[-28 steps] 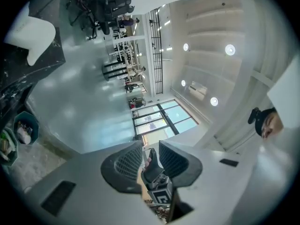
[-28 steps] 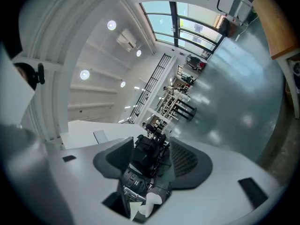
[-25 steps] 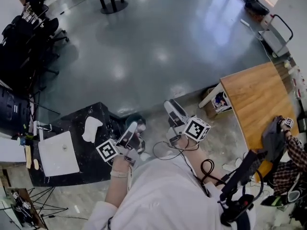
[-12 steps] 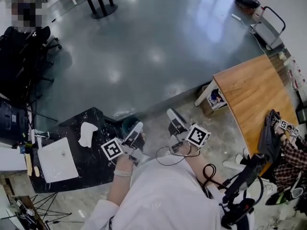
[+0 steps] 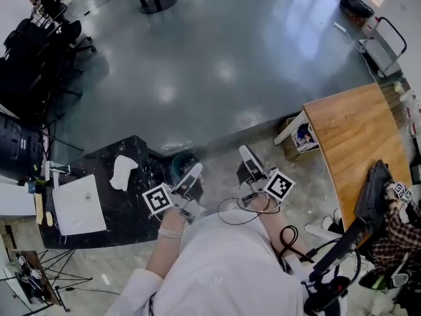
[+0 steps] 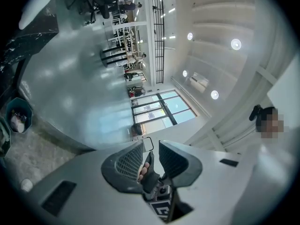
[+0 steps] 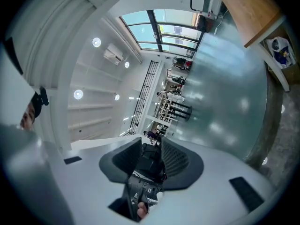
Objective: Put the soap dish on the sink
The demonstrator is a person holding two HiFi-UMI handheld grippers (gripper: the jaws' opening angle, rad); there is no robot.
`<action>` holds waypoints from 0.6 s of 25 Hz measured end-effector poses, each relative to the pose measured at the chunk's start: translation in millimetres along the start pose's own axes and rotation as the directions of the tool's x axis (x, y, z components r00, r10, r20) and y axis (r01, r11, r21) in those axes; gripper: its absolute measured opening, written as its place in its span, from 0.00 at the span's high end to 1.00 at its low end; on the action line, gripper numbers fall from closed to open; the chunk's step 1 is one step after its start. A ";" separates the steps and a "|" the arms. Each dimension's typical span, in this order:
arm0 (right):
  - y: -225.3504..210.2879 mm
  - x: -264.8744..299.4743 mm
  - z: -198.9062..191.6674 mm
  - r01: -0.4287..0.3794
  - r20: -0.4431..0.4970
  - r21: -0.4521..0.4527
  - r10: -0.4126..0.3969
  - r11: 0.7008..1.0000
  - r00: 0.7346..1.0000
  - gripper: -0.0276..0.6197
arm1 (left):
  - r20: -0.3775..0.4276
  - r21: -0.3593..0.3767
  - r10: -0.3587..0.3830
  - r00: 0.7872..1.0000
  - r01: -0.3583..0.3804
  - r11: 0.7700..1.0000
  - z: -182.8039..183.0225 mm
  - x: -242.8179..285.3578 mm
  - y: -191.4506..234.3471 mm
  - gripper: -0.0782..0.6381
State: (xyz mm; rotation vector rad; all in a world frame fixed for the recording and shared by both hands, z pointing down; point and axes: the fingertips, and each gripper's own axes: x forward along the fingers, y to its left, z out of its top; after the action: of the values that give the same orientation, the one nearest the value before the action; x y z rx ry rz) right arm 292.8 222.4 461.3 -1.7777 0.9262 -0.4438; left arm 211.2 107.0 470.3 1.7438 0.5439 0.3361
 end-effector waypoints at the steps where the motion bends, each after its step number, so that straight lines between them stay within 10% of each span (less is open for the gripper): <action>1: -0.9 0.7 0.9 0.001 0.004 0.002 -0.001 1.000 1.000 0.73 | 0.001 -0.001 0.001 1.000 -0.001 1.000 -0.5 -0.1 -0.2 0.76; 15: -6.6 18.1 -17.3 0.016 -0.066 -0.015 -0.017 1.000 0.998 0.84 | 0.043 -0.010 0.015 0.999 -0.015 1.000 7.8 -11.3 5.1 0.76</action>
State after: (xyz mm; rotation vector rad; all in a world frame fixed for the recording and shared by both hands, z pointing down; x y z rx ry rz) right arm 295.1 198.9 471.9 -1.7939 0.9630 -0.5101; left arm 206.4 93.7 474.1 1.7423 0.4973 0.3109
